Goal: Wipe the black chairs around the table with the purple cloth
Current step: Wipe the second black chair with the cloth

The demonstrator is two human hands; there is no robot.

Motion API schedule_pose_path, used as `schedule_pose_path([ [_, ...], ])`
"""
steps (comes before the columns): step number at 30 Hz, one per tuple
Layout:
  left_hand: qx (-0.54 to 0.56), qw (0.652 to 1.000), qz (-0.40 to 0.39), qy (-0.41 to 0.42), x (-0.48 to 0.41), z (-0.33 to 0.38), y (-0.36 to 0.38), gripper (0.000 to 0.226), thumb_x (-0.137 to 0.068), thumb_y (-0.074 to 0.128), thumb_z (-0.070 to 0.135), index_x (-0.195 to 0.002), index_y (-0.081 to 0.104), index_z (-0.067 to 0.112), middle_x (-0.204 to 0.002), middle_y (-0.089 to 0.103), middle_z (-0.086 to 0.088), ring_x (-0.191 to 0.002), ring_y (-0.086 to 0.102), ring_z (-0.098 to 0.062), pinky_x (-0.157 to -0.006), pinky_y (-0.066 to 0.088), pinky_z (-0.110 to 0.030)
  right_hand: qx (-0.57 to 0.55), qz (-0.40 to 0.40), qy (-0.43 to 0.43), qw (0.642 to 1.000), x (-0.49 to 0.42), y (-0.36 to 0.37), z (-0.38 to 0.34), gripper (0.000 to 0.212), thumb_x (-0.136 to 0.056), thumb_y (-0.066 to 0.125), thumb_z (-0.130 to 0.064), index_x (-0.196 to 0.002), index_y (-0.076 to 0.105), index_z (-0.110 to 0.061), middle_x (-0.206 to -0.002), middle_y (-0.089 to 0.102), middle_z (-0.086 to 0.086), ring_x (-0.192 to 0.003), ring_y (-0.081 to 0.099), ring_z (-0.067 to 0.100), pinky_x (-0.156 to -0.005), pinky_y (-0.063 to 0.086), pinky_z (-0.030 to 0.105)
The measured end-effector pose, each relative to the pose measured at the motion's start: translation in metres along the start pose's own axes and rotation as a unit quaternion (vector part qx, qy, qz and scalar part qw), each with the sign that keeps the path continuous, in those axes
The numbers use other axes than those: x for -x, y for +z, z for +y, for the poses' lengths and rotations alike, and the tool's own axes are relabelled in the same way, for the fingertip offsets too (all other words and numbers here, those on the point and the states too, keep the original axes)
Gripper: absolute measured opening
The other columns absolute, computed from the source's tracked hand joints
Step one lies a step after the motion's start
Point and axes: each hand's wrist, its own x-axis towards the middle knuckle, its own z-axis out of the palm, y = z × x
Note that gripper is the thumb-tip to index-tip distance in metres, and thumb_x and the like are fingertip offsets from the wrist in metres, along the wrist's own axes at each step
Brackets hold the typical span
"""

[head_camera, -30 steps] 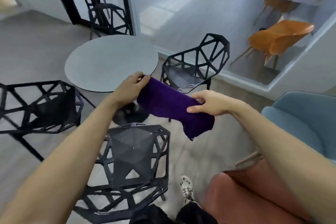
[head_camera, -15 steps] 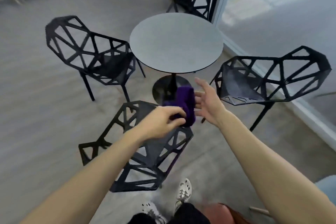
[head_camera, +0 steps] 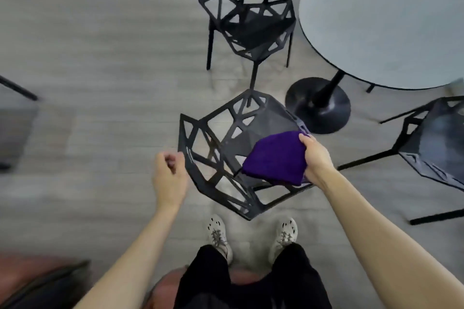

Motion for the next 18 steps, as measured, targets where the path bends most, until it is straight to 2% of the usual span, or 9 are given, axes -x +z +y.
schedule_pose_path([
  [1, 0.011, 0.999, 0.019, -0.043, 0.01, -0.016, 0.001, 0.029, -0.101, 0.056, 0.051, -0.09, 0.052, 0.025, -0.081, 0.062, 0.003, -0.076, 0.058, -0.018, -0.08, 0.049, -0.048, -0.01, -0.022, 0.023, 0.999, -0.008, 0.003, 0.006, 0.034, -0.097, 0.076, -0.043, -0.127, 0.072, -0.026, -0.121, 0.08, 0.006, -0.11, 0.077, 0.032, -0.099, 0.06, 0.058],
  [3, 0.033, 0.993, 0.018, -0.112, 0.031, -0.041, 0.012, 0.049, -0.095, 0.051, 0.061, -0.086, 0.051, 0.013, -0.077, 0.057, 0.0, -0.072, 0.052, -0.019, -0.076, 0.042, -0.045, 0.006, -0.064, 0.053, 0.997, -0.022, 0.005, 0.019, 0.052, -0.084, 0.091, -0.028, -0.13, 0.07, -0.017, -0.119, 0.08, 0.012, -0.107, 0.078, 0.036, -0.095, 0.061, 0.062],
  [5, 0.072, 0.985, -0.002, -0.157, 0.052, -0.061, 0.025, 0.065, -0.09, 0.046, 0.068, -0.088, 0.058, 0.004, -0.077, 0.06, -0.006, -0.072, 0.053, -0.02, -0.074, 0.039, -0.042, 0.055, -0.073, 0.064, 0.994, -0.036, 0.006, 0.033, 0.048, -0.082, 0.088, -0.01, -0.127, 0.07, -0.009, -0.115, 0.08, 0.017, -0.103, 0.078, 0.039, -0.088, 0.064, 0.058],
  [7, 0.131, 0.972, -0.049, -0.189, 0.068, -0.074, 0.037, 0.07, -0.087, 0.046, 0.072, -0.098, 0.068, 0.006, -0.084, 0.072, -0.009, -0.081, 0.063, -0.023, -0.075, 0.042, -0.041, 0.06, -0.061, 0.072, 0.994, -0.048, 0.003, 0.045, 0.042, -0.086, 0.084, -0.009, -0.126, 0.071, -0.007, -0.112, 0.081, 0.016, -0.104, 0.077, 0.039, -0.088, 0.064, 0.056],
  [9, 0.131, 0.962, -0.128, -0.203, 0.085, -0.081, 0.047, 0.068, -0.083, 0.057, 0.075, -0.107, 0.073, 0.013, -0.097, 0.078, -0.008, -0.095, 0.069, -0.024, -0.08, 0.045, -0.04, 0.046, -0.067, 0.068, 0.994, -0.055, -0.001, 0.054, 0.037, -0.092, 0.08, -0.013, -0.128, 0.072, -0.01, -0.112, 0.081, 0.013, -0.107, 0.077, 0.037, -0.093, 0.063, 0.057],
  [11, 0.12, 0.948, -0.211, -0.204, 0.103, -0.084, 0.061, 0.065, -0.075, 0.076, 0.069, -0.116, 0.071, 0.019, -0.111, 0.078, 0.0, -0.107, 0.07, -0.018, -0.088, 0.052, -0.037, 0.051, -0.082, 0.05, 0.994, -0.062, -0.002, 0.062, 0.031, -0.097, 0.075, -0.015, -0.128, 0.072, -0.012, -0.114, 0.081, 0.012, -0.109, 0.077, 0.035, -0.098, 0.061, 0.056],
  [13, 0.102, 0.944, -0.243, -0.198, 0.116, -0.086, 0.08, 0.068, -0.069, 0.093, 0.054, -0.122, 0.069, 0.02, -0.118, 0.078, 0.006, -0.115, 0.072, -0.018, -0.096, 0.059, -0.036, 0.081, -0.098, 0.021, 0.992, -0.07, -0.002, 0.069, 0.024, -0.102, 0.072, -0.02, -0.125, 0.073, -0.016, -0.115, 0.081, 0.01, -0.11, 0.077, 0.032, -0.102, 0.06, 0.055],
  [16, 0.122, 0.938, -0.25, -0.205, 0.117, -0.089, 0.1, 0.052, -0.072, 0.096, 0.027, -0.115, 0.068, 0.018, -0.11, 0.08, 0.007, -0.112, 0.073, -0.016, -0.089, 0.058, -0.021, 0.088, -0.117, -0.014, 0.989, -0.079, 0.002, 0.075, 0.024, -0.105, 0.069, -0.031, -0.128, 0.07, -0.023, -0.118, 0.081, 0.002, -0.115, 0.075, 0.026, -0.101, 0.06, 0.049],
  [18, 0.146, 0.939, -0.241, -0.197, 0.112, -0.098, 0.105, 0.061, -0.062, 0.091, 0.03, -0.117, 0.068, 0.017, -0.113, 0.081, 0.004, -0.114, 0.073, -0.013, -0.095, 0.056, -0.024, 0.082, -0.138, -0.025, 0.987, -0.087, 0.004, 0.079, 0.022, -0.107, 0.067, -0.03, -0.128, 0.068, -0.024, -0.119, 0.081, 0.001, -0.113, 0.076, 0.023, -0.095, 0.062, 0.042],
])
